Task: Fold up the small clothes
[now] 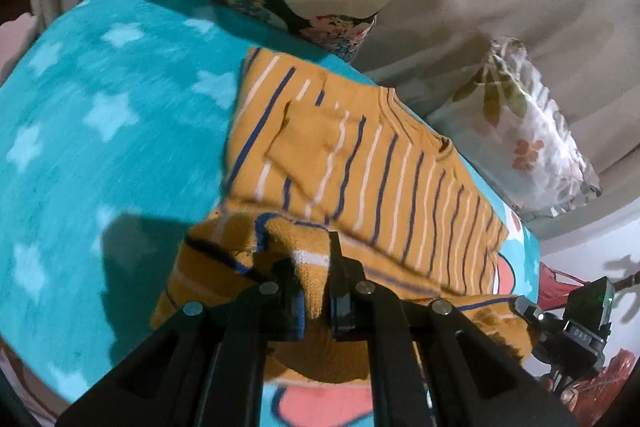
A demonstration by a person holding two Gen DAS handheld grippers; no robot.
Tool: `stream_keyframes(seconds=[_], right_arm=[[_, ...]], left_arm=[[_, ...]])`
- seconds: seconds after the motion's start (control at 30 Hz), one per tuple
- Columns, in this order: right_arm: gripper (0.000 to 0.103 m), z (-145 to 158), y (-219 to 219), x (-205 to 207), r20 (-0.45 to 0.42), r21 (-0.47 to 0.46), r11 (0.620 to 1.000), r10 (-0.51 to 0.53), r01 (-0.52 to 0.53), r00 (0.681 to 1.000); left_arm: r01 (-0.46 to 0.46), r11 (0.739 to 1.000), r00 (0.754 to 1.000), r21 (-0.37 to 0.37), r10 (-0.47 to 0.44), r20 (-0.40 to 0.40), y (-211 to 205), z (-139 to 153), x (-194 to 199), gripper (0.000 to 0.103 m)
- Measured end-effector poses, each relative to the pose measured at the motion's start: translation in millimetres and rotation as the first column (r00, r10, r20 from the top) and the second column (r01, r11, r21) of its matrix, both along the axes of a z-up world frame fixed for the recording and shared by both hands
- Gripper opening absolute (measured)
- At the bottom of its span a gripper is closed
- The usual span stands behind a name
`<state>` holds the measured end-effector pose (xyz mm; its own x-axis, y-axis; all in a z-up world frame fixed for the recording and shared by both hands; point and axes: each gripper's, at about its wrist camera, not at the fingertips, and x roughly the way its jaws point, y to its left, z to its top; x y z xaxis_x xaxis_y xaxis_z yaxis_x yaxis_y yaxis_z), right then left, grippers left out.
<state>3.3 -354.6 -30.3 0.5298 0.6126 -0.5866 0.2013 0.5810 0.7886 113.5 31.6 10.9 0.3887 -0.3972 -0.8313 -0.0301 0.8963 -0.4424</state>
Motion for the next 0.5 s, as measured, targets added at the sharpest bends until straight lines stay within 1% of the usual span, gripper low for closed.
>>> stream_keyframes(seconds=[0.17, 0.27, 0.3, 0.37, 0.4, 0.43, 0.47, 0.5], right_arm=[[0.01, -15.0, -17.3, 49.8, -0.048, 0.05, 0.996, -0.07, 0.072, 0.996], [0.013, -30.5, -24.1, 77.8, -0.088, 0.067, 0.993, -0.091, 0.097, 0.992], [0.013, -38.0, -28.2, 87.8, -0.106, 0.079, 0.99, -0.106, 0.115, 0.989], [0.017, -48.5, -34.3, 104.6, -0.129, 0.107, 0.983, -0.133, 0.147, 0.983], [0.021, -51.6, -37.6, 109.3, -0.134, 0.113, 0.98, -0.148, 0.164, 0.98], [0.029, -55.4, -42.3, 114.8, -0.135, 0.135, 0.973, -0.17, 0.188, 0.976], [0.034, -58.6, -46.8, 119.3, -0.135, 0.162, 0.964, -0.189, 0.21, 0.973], [0.035, -60.8, -49.9, 122.1, -0.138, 0.179, 0.957, -0.205, 0.228, 0.969]], left_arm=[[0.023, 1.0, 1.0, -0.02, -0.023, -0.019, -6.4, -11.6, 53.5, 0.008], [0.049, 0.997, 0.998, -0.061, -0.051, -0.034, -10.1, -21.6, 85.4, 0.009], [0.042, 0.996, 0.998, -0.076, -0.046, -0.048, -9.4, -27.1, 96.9, 0.01], [0.027, 0.992, 0.997, -0.121, -0.036, -0.07, -6.5, -34.2, 109.7, 0.017], [0.019, 0.988, 0.996, -0.156, -0.032, -0.083, -4.1, -37.8, 116.0, 0.02], [0.011, 0.982, 0.996, -0.189, -0.028, -0.089, -1.4, -39.8, 119.5, 0.028], [0.002, 0.976, 0.996, -0.219, -0.022, -0.089, 1.2, -40.8, 122.8, 0.036], [-0.008, 0.969, 0.997, -0.248, -0.012, -0.08, 4.4, -40.4, 125.4, 0.04]])
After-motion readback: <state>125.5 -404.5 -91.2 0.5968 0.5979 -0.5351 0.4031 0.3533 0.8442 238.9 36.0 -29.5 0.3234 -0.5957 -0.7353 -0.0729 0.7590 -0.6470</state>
